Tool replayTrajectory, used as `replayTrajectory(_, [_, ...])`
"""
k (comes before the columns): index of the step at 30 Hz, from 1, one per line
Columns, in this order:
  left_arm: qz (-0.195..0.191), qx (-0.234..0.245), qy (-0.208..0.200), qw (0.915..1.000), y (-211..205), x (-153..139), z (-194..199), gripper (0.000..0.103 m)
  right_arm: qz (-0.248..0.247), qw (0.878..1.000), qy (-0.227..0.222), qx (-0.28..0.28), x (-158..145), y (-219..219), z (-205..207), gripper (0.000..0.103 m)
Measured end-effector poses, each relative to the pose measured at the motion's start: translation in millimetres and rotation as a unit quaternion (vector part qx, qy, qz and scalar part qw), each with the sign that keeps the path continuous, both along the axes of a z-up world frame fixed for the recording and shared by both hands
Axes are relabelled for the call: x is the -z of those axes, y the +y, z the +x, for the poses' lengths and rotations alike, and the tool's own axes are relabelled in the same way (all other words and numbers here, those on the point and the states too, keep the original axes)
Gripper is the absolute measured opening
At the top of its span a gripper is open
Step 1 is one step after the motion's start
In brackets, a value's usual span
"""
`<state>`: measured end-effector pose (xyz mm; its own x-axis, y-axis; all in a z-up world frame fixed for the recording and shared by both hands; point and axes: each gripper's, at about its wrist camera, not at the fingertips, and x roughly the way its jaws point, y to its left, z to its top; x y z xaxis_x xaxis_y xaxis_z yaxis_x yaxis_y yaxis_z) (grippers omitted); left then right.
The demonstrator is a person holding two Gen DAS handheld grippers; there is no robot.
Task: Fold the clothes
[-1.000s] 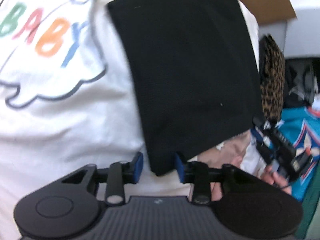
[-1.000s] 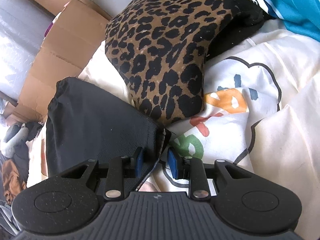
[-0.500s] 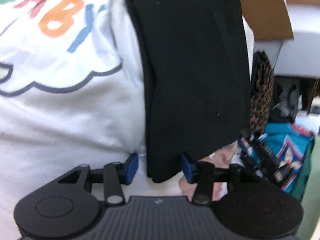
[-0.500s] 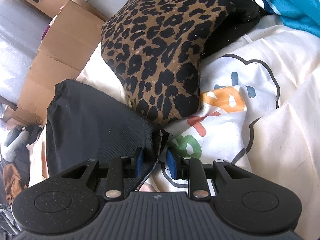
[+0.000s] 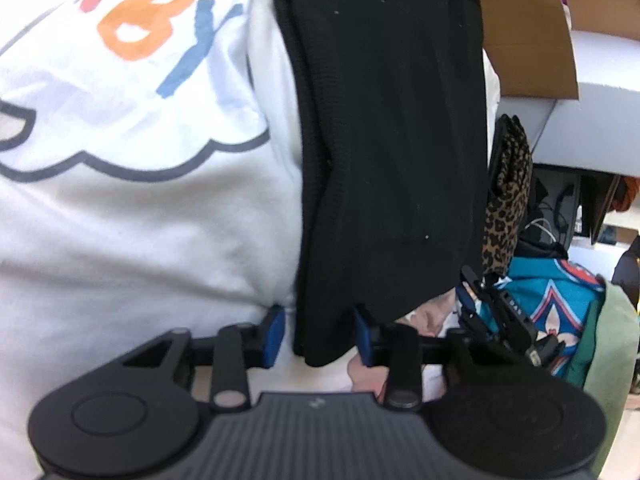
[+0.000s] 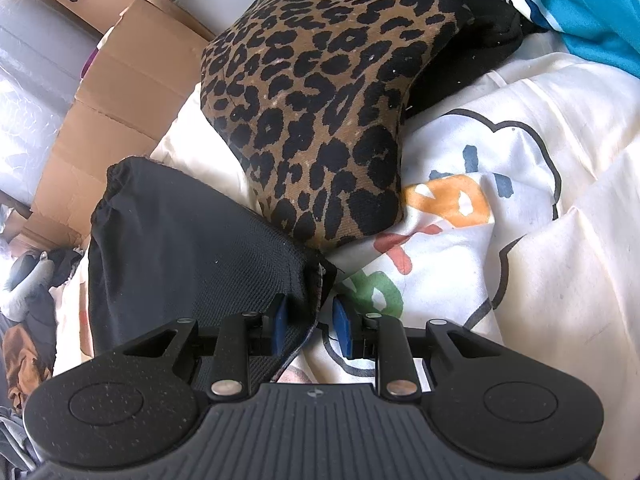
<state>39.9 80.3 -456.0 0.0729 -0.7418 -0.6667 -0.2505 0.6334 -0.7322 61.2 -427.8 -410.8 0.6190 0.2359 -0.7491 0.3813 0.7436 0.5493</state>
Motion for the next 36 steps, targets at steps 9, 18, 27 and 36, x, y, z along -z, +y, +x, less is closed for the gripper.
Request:
replayTrajectory(9, [-0.011, -0.009, -0.005, 0.9999, -11, -10, 13, 0.035, 0.004, 1.0, -0.004, 0.005, 2, -1, -2, 0.03])
replayTrajectory(18, [0.004, -0.01, -0.012, 0.9999, 7, -4, 4, 0.043, 0.001, 1.0, -0.006, 0.005, 2, -1, -2, 0.03])
replayTrajectory(27, [-0.058, -0.023, 0.005, 0.9981, 3, -9, 5, 0.04, 0.001, 1.0, -0.006, 0.005, 2, -1, 0, 0.03])
replayTrajectory(36, [-0.07, -0.062, 0.023, 0.9954, 18, 2, -6, 0.04, 0.006, 1.0, -0.008, 0.008, 4, -2, -1, 0.03])
